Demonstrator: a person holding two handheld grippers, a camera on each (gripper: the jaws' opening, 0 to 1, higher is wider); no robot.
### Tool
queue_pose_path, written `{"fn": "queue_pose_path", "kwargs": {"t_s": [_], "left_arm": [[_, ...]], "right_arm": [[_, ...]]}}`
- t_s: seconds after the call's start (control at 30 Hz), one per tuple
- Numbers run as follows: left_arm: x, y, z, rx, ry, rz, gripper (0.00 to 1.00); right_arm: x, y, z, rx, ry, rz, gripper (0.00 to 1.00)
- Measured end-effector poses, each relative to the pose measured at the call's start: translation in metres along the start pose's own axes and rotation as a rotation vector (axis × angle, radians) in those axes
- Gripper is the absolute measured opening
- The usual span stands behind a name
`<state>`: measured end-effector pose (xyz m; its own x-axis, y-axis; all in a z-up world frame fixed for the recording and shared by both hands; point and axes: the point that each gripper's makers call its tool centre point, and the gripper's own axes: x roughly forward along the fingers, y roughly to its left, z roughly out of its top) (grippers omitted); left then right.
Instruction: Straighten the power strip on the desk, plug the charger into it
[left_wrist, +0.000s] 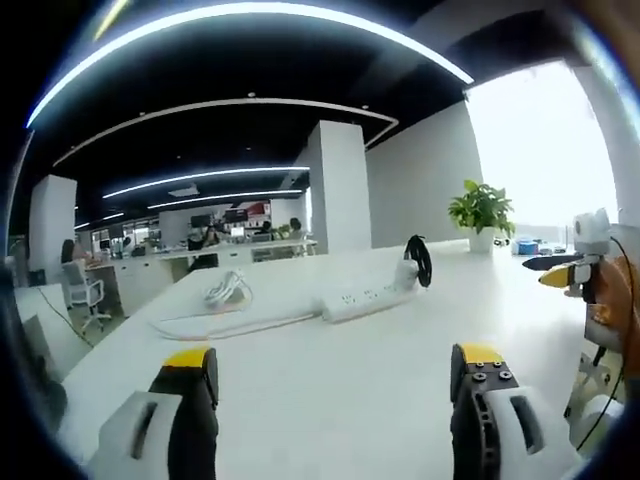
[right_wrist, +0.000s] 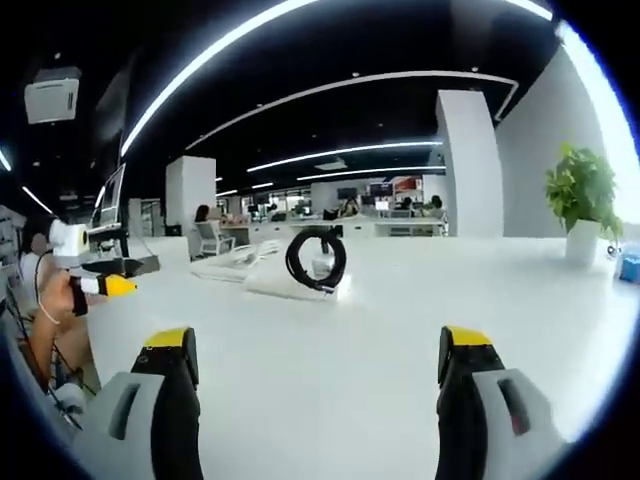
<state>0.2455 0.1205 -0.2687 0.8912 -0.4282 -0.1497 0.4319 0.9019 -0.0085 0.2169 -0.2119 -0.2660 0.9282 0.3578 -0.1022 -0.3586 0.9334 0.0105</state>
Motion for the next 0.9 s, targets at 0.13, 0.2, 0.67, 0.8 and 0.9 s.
{"fn": "queue_pose_path", "kwargs": {"t_s": [0.13,0.2,0.67,0.8,0.9], "left_arm": [[-0.007,0.0,0.0,-0.02,-0.015,0.004,0.99],[-0.01,0.001,-0.002,-0.02,-0.014,0.01,0.99],[-0.017,0.002,-0.015,-0.043,-0.032,0.023,0.99],[-0.018,0.002,-0.018,-0.049,-0.034,0.004,0.99],[-0.019,0.002,-0.02,-0.046,-0.032,0.001,0.99]], "right_arm": [[-0.004,0.006,-0.002,-0.022,-0.001,-0.008,1.0],[-0.007,0.008,-0.002,-0.036,-0.002,-0.017,1.0],[-0.014,0.006,-0.017,-0.039,0.007,-0.062,1.0],[-0.016,0.005,-0.018,-0.04,0.0,-0.07,1.0],[-0.016,0.005,-0.021,-0.046,0.011,-0.074,1.0]]}}
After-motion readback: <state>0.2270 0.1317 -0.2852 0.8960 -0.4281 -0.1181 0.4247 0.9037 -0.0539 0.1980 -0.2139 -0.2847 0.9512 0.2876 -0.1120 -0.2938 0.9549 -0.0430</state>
